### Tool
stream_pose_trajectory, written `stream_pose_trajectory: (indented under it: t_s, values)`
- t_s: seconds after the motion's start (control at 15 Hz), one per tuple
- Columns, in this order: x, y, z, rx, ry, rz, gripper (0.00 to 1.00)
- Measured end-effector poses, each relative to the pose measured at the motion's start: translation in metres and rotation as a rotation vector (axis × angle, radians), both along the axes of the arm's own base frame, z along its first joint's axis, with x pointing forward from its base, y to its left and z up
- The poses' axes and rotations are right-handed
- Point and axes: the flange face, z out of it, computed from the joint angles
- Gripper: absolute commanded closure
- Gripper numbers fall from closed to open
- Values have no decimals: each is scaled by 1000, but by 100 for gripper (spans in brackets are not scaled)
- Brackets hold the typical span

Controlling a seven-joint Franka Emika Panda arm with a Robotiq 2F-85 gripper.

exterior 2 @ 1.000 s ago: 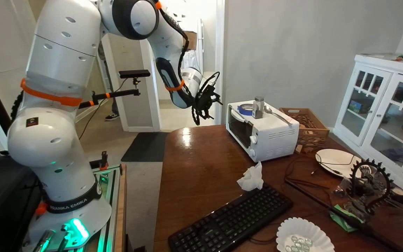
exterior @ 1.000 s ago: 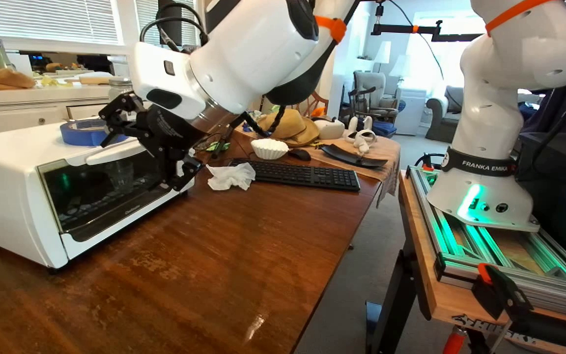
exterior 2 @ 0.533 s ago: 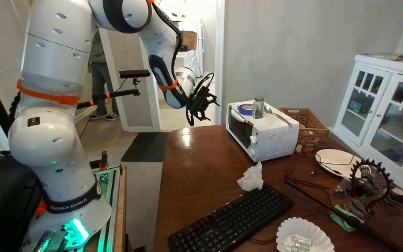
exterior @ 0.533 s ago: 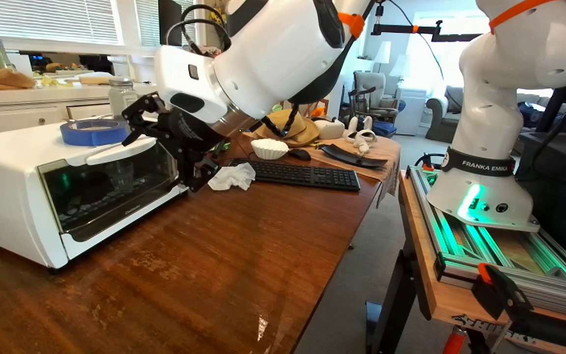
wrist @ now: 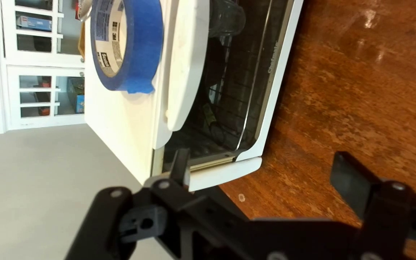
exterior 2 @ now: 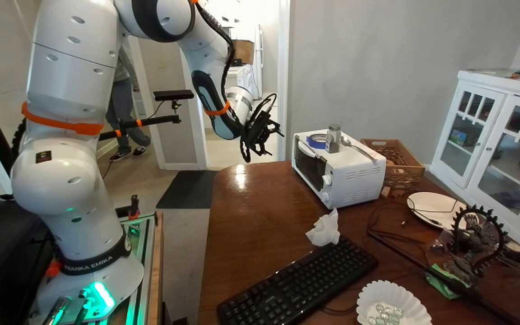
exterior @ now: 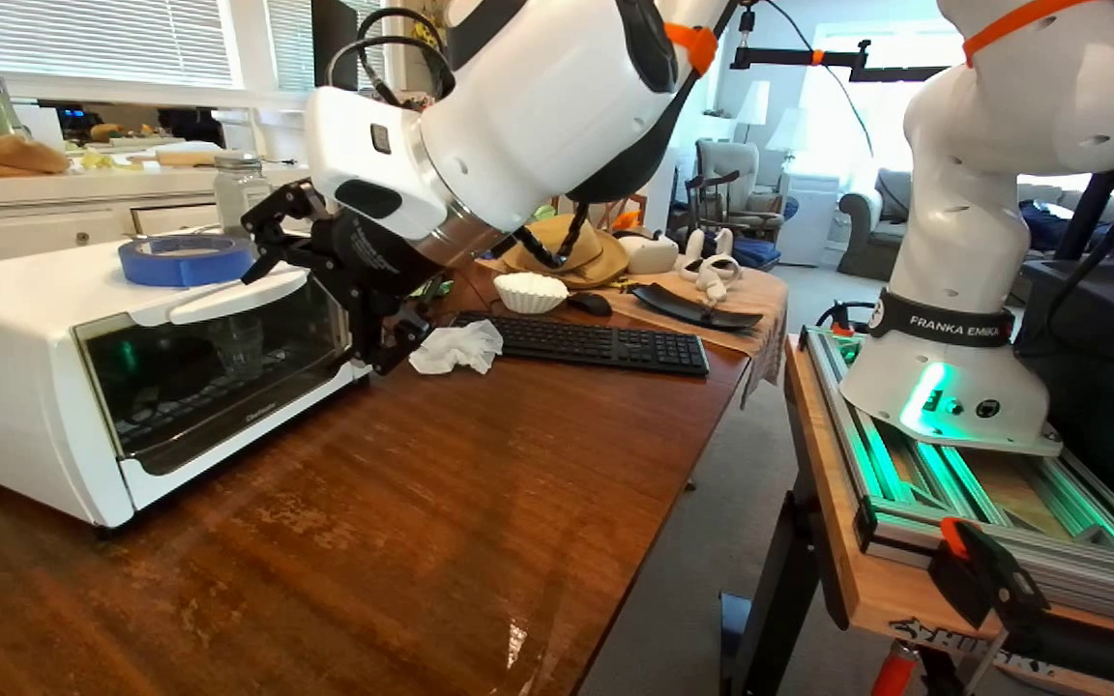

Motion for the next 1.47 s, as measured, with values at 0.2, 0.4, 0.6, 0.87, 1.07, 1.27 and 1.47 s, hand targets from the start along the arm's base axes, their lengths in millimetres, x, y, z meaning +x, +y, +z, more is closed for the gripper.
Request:
stream_pose_trajectory:
  t_s: [0.2,0.4,0.6,0.87,1.07,1.27,1.47]
  values:
    - [1,-2,-1,15,-1,-13,0]
    - [9,-16,-2,31,-14,-37,0]
    - [23,-38,-4,52,-3,-61,0]
    - [27,-47,-5,63,6,-64,0]
    - [26,-46,-4,63,7,-62,0]
    - [29,-45,-2,66,2,-62,0]
    - [37,-40,0,79,2,-51,0]
